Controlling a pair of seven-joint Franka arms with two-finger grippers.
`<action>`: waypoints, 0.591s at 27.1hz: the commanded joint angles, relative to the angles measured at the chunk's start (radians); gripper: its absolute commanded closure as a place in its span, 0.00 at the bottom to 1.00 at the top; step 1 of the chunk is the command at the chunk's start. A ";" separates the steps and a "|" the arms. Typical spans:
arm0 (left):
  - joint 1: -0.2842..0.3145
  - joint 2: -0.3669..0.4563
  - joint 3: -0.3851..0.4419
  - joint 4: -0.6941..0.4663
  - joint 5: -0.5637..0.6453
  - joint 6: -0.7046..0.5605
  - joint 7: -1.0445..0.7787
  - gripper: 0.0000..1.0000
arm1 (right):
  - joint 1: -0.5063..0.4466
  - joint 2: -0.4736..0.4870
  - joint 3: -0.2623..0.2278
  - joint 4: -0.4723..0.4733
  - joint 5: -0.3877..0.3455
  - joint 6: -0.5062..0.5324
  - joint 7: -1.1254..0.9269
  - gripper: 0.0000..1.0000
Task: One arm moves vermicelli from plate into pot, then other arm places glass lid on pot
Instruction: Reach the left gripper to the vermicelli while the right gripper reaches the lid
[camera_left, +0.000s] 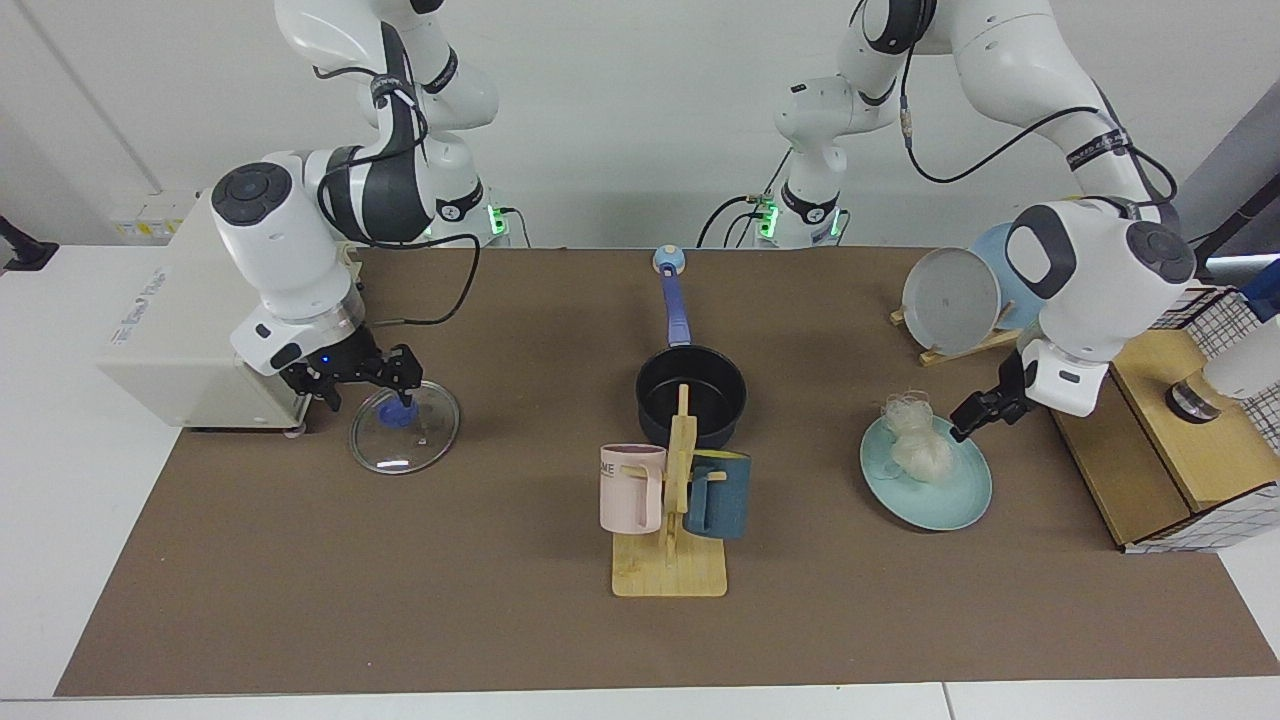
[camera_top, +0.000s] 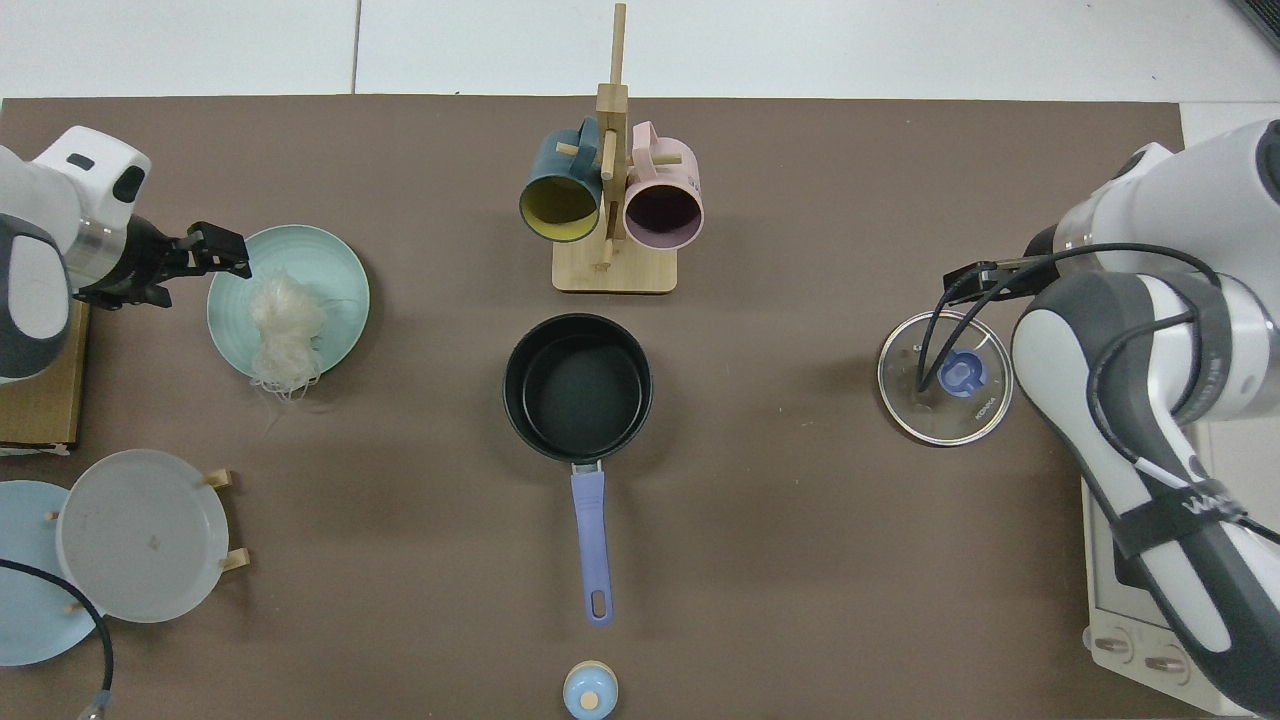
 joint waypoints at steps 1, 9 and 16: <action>-0.043 -0.004 -0.002 -0.120 0.018 0.117 -0.081 0.00 | -0.007 0.003 0.005 -0.090 0.014 0.092 -0.022 0.00; -0.052 -0.001 -0.004 -0.174 0.039 0.124 -0.083 0.00 | -0.012 0.031 0.005 -0.161 0.011 0.144 -0.025 0.00; -0.051 0.049 -0.006 -0.180 0.063 0.193 -0.095 0.00 | -0.018 0.038 0.003 -0.204 -0.001 0.153 -0.054 0.00</action>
